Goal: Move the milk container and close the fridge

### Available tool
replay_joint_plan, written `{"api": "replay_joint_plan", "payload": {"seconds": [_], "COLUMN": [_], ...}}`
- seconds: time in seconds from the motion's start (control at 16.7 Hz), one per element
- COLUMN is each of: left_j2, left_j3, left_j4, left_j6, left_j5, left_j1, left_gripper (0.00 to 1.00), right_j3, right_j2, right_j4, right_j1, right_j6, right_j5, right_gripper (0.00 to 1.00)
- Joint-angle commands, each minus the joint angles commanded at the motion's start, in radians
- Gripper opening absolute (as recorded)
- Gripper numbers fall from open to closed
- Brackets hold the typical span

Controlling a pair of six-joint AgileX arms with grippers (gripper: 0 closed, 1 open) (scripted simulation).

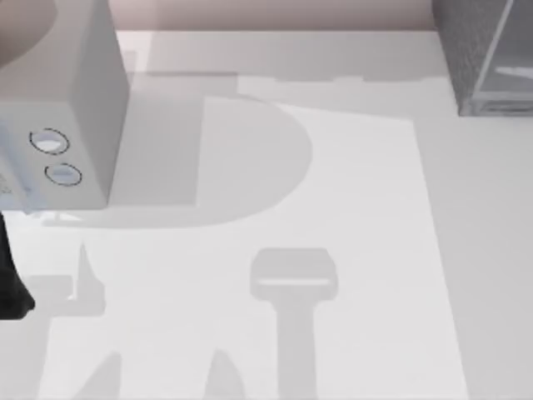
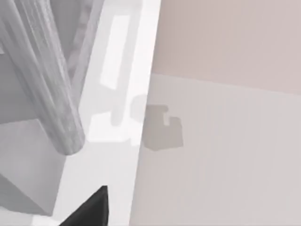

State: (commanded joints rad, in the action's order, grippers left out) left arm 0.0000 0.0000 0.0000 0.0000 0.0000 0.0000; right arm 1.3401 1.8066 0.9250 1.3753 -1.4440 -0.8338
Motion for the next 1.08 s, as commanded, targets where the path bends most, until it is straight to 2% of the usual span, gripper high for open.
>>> {"api": "replay_joint_plan", "payload": {"seconds": [0.3, 0.54, 0.72, 1.08], "left_j2": [0.000, 0.000, 0.000, 0.000], "left_j3": [0.000, 0.000, 0.000, 0.000], "left_j4": [0.000, 0.000, 0.000, 0.000], "left_j6": [0.000, 0.000, 0.000, 0.000], "left_j5": [0.000, 0.000, 0.000, 0.000], "left_j1": [0.000, 0.000, 0.000, 0.000], "left_gripper": [1.00, 1.00, 1.00, 1.00], "right_j3": [-0.011, -0.027, -0.034, -0.037], "right_j2": [0.013, 0.022, 0.029, 0.024], "right_j4": [-0.346, -0.554, -0.614, -0.618], "right_j1": [-0.211, -0.375, -0.439, -0.435], "right_j6": [0.476, 0.710, 0.786, 0.791], "right_j5": [0.023, 0.059, 0.075, 0.076], "right_gripper": [1.00, 1.00, 1.00, 1.00]}}
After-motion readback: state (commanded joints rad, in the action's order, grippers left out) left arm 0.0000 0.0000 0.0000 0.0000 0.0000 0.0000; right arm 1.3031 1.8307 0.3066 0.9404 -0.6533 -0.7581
